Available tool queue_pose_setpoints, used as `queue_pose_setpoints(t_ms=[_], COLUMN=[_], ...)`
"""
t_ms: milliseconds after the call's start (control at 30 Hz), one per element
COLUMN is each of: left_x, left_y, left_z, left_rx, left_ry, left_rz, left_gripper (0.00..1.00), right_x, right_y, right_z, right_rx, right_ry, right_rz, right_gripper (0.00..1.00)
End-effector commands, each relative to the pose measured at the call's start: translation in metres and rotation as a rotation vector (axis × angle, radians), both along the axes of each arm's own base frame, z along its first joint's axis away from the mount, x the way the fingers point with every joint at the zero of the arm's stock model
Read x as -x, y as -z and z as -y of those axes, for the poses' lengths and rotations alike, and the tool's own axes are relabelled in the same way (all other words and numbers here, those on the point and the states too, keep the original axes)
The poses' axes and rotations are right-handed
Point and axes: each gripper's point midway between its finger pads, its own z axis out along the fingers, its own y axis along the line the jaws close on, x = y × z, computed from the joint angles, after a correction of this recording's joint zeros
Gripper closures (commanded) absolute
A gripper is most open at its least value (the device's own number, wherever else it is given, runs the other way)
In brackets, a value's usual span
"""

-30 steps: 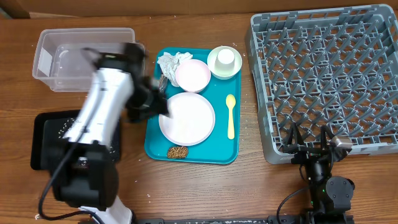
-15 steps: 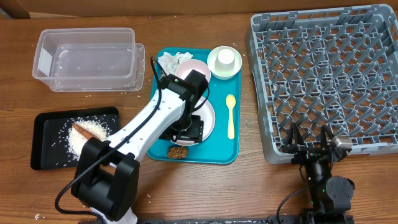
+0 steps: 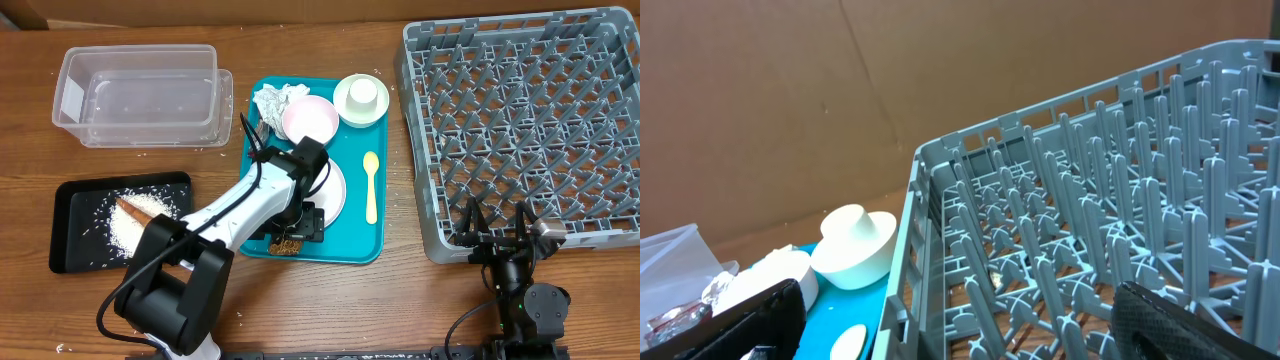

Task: Sort waste into correct bins and load items into the dishwasher
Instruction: 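Move the left gripper back and grasp the brown cookie on the teal tray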

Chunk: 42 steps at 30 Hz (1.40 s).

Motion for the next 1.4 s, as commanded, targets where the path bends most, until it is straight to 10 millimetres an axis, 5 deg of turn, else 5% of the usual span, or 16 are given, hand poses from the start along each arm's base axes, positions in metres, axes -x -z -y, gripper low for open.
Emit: queue_pose_setpoints(t_ms=[0, 367, 600, 833, 1200, 1367], left_x=[0.004, 0.010, 0.006, 0.007, -0.006, -0.034], left_y=[0.007, 0.022, 0.022, 0.021, -0.018, -0.056], left_z=[-0.008, -0.012, -0.009, -0.008, -0.004, -0.026], left_rx=[-0.033, -0.031, -0.021, -0.013, -0.036, -0.098], left_ry=[-0.008, -0.004, -0.005, -0.007, -0.007, -0.061], left_rz=[0.001, 0.003, 0.021, 0.010, 0.004, 0.055], left_gripper=[0.02, 0.09, 0.27, 0.34, 0.36, 0.34], right_x=[0.000, 0.000, 0.000, 0.000, 0.000, 0.000], right_y=[0.001, 0.001, 0.001, 0.001, 0.001, 0.001], right_z=[-0.001, -0.001, -0.001, -0.001, -0.001, -0.001], right_rx=[0.006, 0.006, 0.006, 0.006, 0.006, 0.006], right_ry=[-0.005, -0.005, -0.005, -0.005, -0.005, -0.005], right_rz=[0.008, 0.008, 0.008, 0.008, 0.008, 0.008], right_gripper=[0.00, 0.00, 0.00, 0.00, 0.00, 0.00])
